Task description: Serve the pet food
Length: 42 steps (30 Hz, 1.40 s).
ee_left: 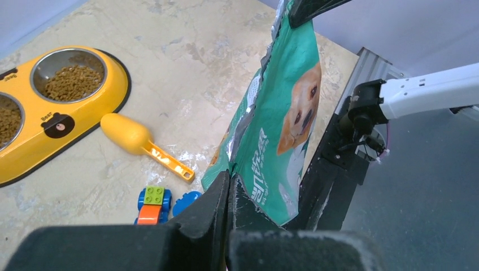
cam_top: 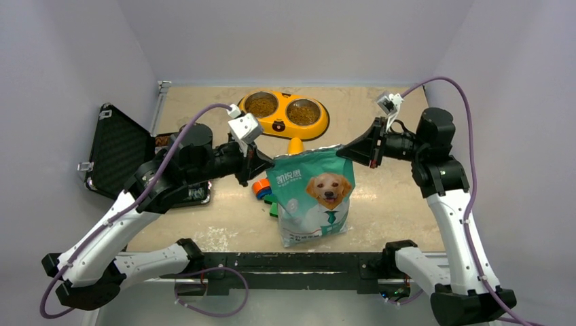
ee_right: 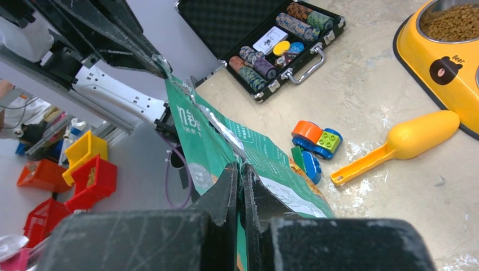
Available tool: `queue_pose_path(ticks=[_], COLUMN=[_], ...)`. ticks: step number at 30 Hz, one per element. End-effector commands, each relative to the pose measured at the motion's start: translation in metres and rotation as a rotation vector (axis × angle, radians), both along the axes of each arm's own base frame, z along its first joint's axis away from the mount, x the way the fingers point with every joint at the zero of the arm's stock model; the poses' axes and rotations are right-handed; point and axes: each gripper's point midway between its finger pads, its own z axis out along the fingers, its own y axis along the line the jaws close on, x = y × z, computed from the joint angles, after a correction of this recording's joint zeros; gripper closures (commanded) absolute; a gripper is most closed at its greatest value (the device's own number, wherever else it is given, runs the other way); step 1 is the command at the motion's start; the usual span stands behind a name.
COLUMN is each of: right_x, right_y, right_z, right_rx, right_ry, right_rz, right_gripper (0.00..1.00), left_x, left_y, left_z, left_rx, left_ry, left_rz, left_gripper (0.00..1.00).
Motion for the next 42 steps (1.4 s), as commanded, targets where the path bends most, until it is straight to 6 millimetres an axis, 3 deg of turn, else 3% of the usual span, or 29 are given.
queue_pose_path(ticks=[1, 8, 13, 15, 20, 25, 27, 28, 29, 30, 32, 33, 36, 42], right_x=[0.012, -0.010, -0.013, -0.016, -0.019, -0.020, -0.021, -0.021, -0.022, -0.024, -0.030, -0.031, -0.036, -0.049], right_y=[-0.019, -0.004, -0.003, 0.000, 0.003, 0.005, 0.006, 0.006, 0.006, 0.006, 0.007, 0.007, 0.006, 0.004], right_z=[0.012, 0.010, 0.014, 0.015, 0.023, 0.026, 0.027, 0.027, 0.027, 0.027, 0.028, 0.027, 0.024, 0.023], right_rx=[-0.045, -0.204, -0.175, -0.155, -0.128, -0.114, -0.107, -0.107, -0.108, -0.110, -0.112, -0.113, -0.072, 0.085], right_ry=[-0.175, -0.194, -0.173, -0.149, -0.153, -0.149, -0.145, -0.145, -0.145, -0.143, -0.140, -0.125, -0.076, -0.018], right_rz=[-0.139, -0.021, -0.042, -0.022, -0.012, 0.004, 0.016, 0.017, 0.019, 0.026, 0.058, 0.070, 0.126, 0.289], right_gripper=[1.00, 1.00, 1.00, 1.00, 1.00, 1.00, 1.00, 1.00, 0.97, 0.88, 0.69, 0.65, 0.61, 0.58], left_x=[-0.002, -0.027, -0.031, -0.030, -0.026, -0.023, -0.022, -0.022, -0.019, -0.016, -0.016, -0.018, -0.028, -0.038], left_y=[0.031, 0.001, -0.012, -0.016, -0.022, -0.026, -0.029, -0.030, -0.029, -0.026, -0.020, -0.018, -0.016, -0.021], left_z=[0.028, 0.027, 0.029, 0.021, 0.000, -0.004, -0.008, -0.008, -0.007, -0.006, 0.001, 0.007, 0.019, 0.019], left_rx=[-0.025, -0.124, -0.201, -0.194, -0.178, -0.174, -0.164, -0.168, -0.169, -0.168, -0.177, -0.190, -0.248, -0.322], left_ry=[-0.126, -0.017, 0.037, 0.089, 0.157, 0.135, 0.136, 0.130, 0.123, 0.114, 0.075, 0.054, 0.010, 0.033], left_rz=[0.016, -0.239, -0.284, -0.289, -0.254, -0.243, -0.235, -0.231, -0.215, -0.190, -0.169, -0.170, -0.205, -0.251], left_gripper=[1.00, 1.00, 1.00, 0.87, 0.68, 0.64, 0.71, 0.84, 0.97, 1.00, 1.00, 1.00, 1.00, 1.00])
